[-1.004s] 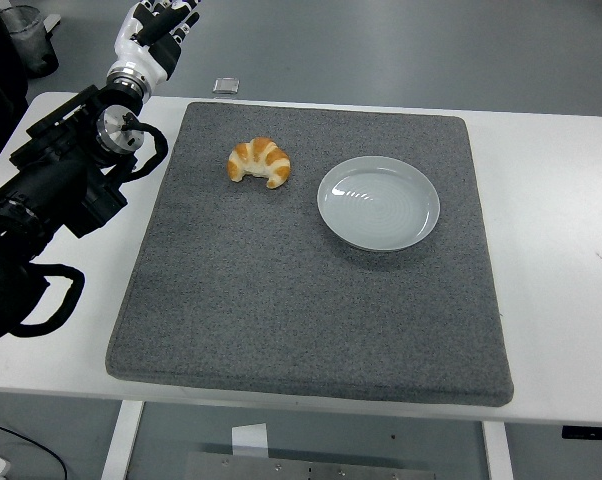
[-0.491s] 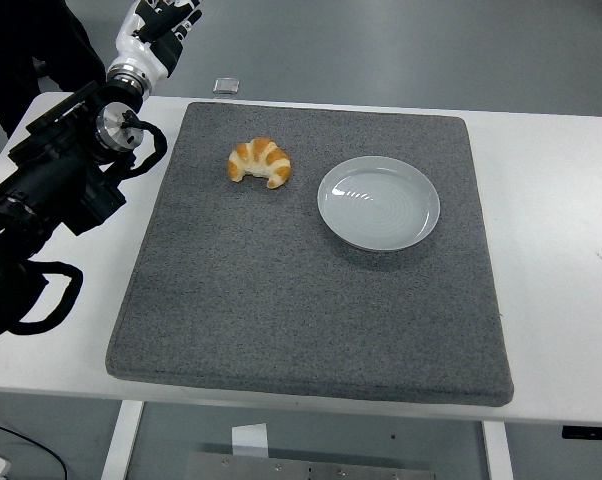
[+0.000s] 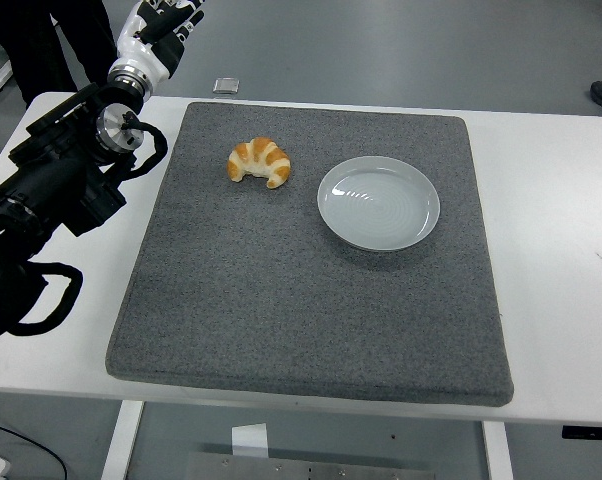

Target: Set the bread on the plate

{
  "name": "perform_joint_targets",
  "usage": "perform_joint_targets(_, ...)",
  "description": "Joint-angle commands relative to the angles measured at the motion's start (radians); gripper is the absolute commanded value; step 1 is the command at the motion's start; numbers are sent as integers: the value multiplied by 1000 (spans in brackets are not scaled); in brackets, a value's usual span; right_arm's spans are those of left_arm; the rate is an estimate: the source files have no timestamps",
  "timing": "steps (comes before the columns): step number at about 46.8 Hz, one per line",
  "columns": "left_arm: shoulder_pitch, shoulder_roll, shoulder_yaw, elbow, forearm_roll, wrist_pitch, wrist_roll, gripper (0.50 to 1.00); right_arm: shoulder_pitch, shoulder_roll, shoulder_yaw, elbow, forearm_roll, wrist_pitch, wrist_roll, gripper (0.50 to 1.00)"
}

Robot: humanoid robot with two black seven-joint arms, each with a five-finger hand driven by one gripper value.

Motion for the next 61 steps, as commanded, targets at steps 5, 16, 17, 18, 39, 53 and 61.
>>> perform_joint_targets(5, 2, 1, 5, -8, 0, -6, 6, 1000, 0, 0, 0, 0, 0, 1, 0, 932)
perform_joint_targets(16, -99, 115, 306, -95, 41, -9, 14, 1000, 0, 0, 0, 0, 0, 0, 0, 932)
perform_joint_targets(17, -112, 129, 342, -110, 43, -11, 14, 1000, 0, 0, 0, 0, 0, 0, 0, 932)
perform_joint_targets(18, -126, 141, 375, -123, 46, -14, 14, 1000, 0, 0, 0, 0, 0, 0, 0, 932)
perform_joint_targets(39, -351, 327, 687, -250, 607, -213, -27, 1000, 0, 0, 0, 0, 0, 0, 0, 932)
perform_joint_targets(53, -324, 347, 830, -365, 900, -171, -149, 1000, 0, 0, 2, 0, 0, 0, 0, 932)
perform_joint_targets(61, -305, 334, 966, -417, 919, -42, -172, 1000, 0, 0, 2, 0, 0, 0, 0, 932)
